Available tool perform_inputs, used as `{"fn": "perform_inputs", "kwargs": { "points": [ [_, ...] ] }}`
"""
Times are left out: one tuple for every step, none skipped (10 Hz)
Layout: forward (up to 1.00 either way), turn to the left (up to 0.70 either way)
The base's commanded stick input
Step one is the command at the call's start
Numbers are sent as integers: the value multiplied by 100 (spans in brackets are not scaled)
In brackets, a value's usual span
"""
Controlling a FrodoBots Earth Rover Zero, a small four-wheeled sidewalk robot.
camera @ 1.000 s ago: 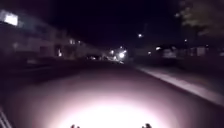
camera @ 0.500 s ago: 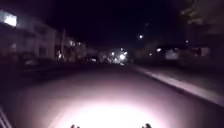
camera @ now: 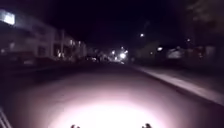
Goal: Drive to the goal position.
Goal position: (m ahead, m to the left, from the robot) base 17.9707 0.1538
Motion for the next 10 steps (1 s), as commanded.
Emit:
{"fn": "perform_inputs", "kwargs": {
  "points": [
    [70, 0],
    [70, 0],
    [70, 0],
    [70, 0],
    [70, 0],
    [70, 0],
    [70, 0],
    [70, 0],
    [70, 0],
    [70, 0]
  ]
}}
